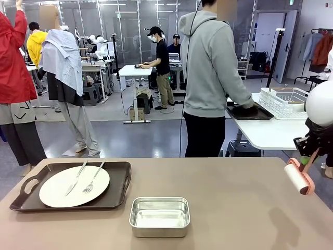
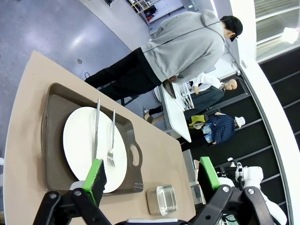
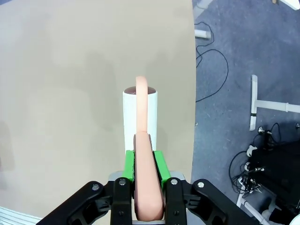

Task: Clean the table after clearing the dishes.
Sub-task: When the left (or right) Handle tray is removed, use the left hand (or right hand) to clean the left (or right) side of the table with the Lint Roller, then place the Lint Roller back on top of the Airtight Container, then when the right (or left) Handle tray is removed, use the right hand (or left hand) to clean the right (or left) side of the table with the Lint Roller.

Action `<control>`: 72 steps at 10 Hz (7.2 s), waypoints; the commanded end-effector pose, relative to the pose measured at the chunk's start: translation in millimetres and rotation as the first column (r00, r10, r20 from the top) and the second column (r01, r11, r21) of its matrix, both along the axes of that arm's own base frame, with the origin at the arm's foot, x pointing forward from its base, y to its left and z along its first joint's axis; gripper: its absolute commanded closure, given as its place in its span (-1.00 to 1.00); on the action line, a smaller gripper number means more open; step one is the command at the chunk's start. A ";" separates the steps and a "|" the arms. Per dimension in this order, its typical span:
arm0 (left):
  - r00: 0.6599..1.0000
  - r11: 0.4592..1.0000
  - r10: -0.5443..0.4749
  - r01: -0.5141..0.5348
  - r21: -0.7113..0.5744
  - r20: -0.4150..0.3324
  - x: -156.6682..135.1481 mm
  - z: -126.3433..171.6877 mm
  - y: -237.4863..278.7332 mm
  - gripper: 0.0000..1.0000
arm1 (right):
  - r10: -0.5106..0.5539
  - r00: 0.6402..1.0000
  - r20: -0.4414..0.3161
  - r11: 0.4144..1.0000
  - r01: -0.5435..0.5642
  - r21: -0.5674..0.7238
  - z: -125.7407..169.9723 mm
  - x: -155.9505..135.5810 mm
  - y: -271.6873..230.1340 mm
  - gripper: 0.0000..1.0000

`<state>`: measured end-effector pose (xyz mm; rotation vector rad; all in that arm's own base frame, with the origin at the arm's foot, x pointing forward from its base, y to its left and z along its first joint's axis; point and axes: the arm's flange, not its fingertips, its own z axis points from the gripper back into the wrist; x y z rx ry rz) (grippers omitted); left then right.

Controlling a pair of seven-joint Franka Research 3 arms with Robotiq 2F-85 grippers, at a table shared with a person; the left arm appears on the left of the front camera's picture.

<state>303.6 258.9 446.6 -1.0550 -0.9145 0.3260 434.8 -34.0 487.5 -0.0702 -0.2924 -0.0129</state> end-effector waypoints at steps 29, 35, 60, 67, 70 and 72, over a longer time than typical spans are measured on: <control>1.000 1.000 -0.001 0.002 -0.008 0.027 0.2 2.0 3.0 -1.00 | 0.995 -0.031 -0.092 -0.056 -0.958 -0.281 37.3 -145.8 422.9 0.57; 1.000 1.000 -0.001 0.002 -0.008 0.027 0.2 2.0 3.0 -1.00 | 0.984 -0.009 -0.176 -0.013 -1.000 -0.024 -1.8 -79.2 433.4 0.57; 1.000 1.000 -0.001 0.002 -0.008 0.027 0.2 2.0 3.0 -1.00 | 0.975 -0.003 -0.224 0.020 -0.995 0.099 -70.8 13.0 451.4 -0.90; 1.000 1.000 -0.001 0.002 -0.008 0.027 0.2 2.0 3.0 -1.00 | 0.946 0.323 0.002 0.309 -0.907 0.287 -27.4 47.8 402.8 -0.90; 1.000 1.000 -0.001 0.002 -0.008 0.027 0.2 2.0 3.0 -1.00 | 0.583 0.777 0.238 0.467 -0.560 0.684 5.1 78.1 258.4 -0.90; 1.000 1.000 -0.001 0.002 -0.008 0.027 0.2 2.0 3.0 -1.00 | 0.178 0.950 0.257 0.345 -0.304 0.888 -7.6 76.8 133.6 -0.90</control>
